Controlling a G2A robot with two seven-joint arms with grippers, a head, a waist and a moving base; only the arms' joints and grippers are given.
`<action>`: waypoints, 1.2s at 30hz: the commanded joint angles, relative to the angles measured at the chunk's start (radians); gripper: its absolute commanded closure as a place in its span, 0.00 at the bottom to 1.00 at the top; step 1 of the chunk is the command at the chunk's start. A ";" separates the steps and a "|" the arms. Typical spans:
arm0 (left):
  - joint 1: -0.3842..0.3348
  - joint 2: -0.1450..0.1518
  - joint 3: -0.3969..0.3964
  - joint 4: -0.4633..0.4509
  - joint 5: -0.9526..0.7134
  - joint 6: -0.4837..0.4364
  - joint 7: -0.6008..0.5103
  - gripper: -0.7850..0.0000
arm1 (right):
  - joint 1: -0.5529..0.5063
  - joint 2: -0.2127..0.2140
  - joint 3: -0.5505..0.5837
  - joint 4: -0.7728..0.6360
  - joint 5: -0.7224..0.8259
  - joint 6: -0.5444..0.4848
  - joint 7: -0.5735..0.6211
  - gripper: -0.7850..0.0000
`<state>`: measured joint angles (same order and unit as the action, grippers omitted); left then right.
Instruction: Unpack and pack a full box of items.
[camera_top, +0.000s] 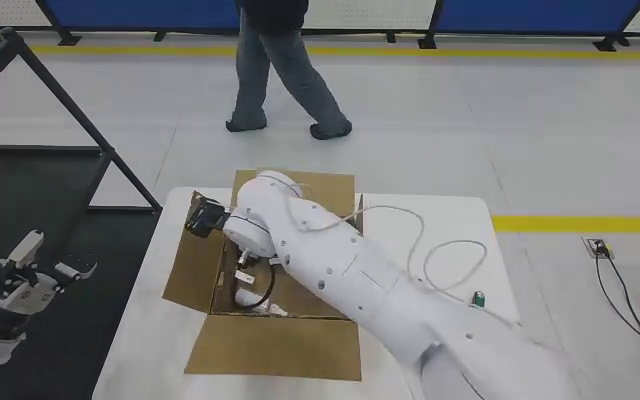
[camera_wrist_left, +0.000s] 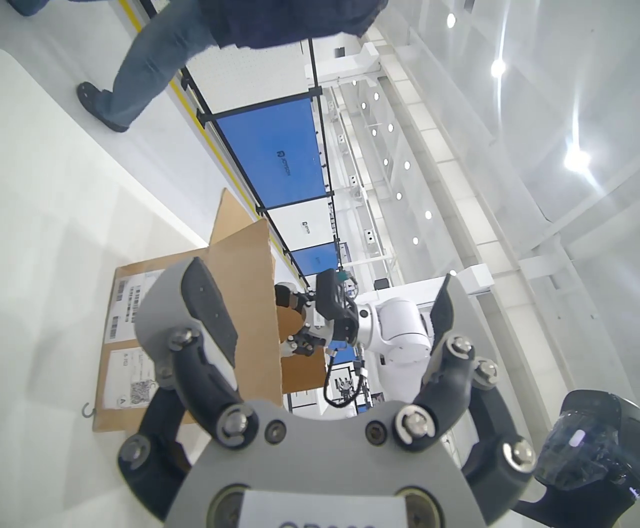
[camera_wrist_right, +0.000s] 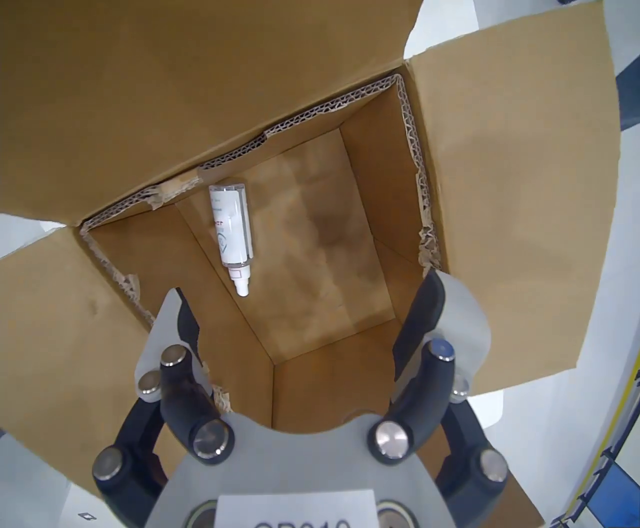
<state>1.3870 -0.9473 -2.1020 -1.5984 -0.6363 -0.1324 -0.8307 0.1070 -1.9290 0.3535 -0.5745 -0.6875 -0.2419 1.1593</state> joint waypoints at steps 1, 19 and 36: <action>0.000 0.000 0.000 0.000 0.000 0.000 0.000 0.00 | -0.013 -0.018 -0.008 0.054 -0.001 -0.006 -0.045 0.00; 0.035 -0.003 0.082 -0.096 0.107 0.013 0.078 0.00 | -0.057 -0.045 -0.018 0.155 -0.020 -0.013 -0.146 0.00; 0.087 -0.014 0.103 -0.165 0.128 0.027 0.189 0.00 | -0.148 -0.078 -0.007 0.324 0.005 -0.238 -0.195 0.00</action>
<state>1.4721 -0.9608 -1.9993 -1.7622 -0.5076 -0.1064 -0.6467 -0.0387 -2.0058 0.3478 -0.2517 -0.6828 -0.4764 0.9642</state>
